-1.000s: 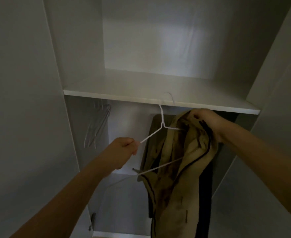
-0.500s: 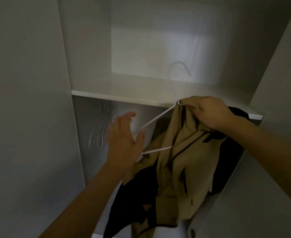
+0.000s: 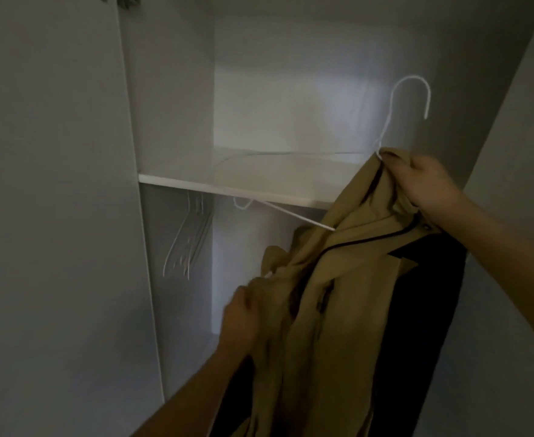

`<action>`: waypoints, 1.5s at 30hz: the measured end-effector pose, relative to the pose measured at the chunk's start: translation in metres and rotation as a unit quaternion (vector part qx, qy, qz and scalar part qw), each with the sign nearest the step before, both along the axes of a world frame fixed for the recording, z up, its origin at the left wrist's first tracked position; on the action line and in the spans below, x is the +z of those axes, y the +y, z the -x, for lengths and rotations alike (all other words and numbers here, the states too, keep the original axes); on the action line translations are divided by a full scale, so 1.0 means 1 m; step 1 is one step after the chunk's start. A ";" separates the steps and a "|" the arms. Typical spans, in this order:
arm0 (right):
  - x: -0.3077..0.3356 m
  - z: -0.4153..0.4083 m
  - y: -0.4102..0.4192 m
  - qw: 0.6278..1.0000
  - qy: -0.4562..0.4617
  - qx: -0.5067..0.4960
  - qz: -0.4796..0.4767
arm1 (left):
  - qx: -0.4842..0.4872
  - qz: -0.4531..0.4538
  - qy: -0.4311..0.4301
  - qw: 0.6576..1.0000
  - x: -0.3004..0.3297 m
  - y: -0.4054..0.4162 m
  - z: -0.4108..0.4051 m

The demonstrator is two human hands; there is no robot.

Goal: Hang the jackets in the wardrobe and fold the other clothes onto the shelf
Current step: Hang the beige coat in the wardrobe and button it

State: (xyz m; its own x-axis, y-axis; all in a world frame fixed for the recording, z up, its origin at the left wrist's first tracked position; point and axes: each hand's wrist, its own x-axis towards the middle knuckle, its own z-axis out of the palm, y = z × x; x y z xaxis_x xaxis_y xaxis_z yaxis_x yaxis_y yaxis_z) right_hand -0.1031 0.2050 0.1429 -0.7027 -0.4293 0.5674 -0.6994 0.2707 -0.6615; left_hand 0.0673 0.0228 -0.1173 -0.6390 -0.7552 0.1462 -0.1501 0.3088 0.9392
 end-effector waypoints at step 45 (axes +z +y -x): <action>-0.098 -0.024 -0.070 0.881 -0.344 0.318 -0.071 | -0.234 -0.045 -0.035 0.971 0.163 -0.067 -0.036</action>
